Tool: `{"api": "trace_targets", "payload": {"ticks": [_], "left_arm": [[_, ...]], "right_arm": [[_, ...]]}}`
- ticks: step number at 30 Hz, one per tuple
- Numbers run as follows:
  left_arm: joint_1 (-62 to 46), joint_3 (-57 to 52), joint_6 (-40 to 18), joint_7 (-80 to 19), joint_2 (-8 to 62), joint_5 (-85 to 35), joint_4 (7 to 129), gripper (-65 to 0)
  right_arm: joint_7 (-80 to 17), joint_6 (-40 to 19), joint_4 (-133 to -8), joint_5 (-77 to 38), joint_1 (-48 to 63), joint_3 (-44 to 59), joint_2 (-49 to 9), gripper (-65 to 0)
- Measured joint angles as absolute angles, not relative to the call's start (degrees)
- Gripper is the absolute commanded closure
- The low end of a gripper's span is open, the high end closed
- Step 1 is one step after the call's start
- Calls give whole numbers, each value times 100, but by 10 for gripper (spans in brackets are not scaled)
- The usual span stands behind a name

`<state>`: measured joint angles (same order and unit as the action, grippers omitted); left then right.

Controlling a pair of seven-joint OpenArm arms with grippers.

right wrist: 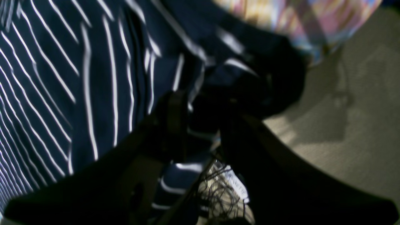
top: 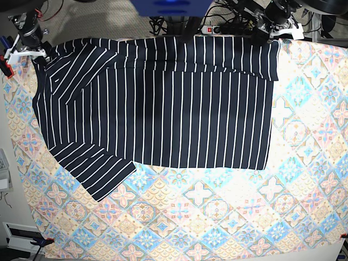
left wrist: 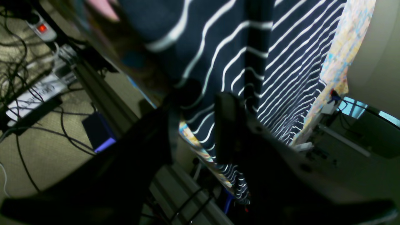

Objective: Fold the T-shirt properly
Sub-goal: 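Drag the held collar edge further toward the robot with both grippers, then release the collar edge and reach both grippers down along the shirt sides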

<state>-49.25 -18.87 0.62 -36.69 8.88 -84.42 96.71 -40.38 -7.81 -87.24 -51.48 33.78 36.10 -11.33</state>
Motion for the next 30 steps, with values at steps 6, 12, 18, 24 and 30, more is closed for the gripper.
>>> {"api": "trace_targets", "payload": {"ticks": [6,12,18,24,30], "left_arm": [[-4925,-1887,60,-3677,875,-8444,9671,-187],[-4943,-1887,60,-3684,891,-8444,9673,-187],[-4950,-2132,54,-3682,921,-8436,10484,-187],[-4941,-2123,67,-3708,917,-8423,10676,-187],[-4058,-2403,64,-3684,904,-8425,10678,-187]], "right_arm": [[-4066,-773,-8711,-5146,3422,3981,-1127,-169],[-4058,-768,-8713,-5144,3424,4139,-1129,-169],[-4075,-764,-8844,-5124,3413,4119,-1125,-169],[-4066,-768,-9102,-5129,3236,4108,-1127,-169],[-4707,-773,-9107,-5127,2755,4108,-1111,-169]]}}
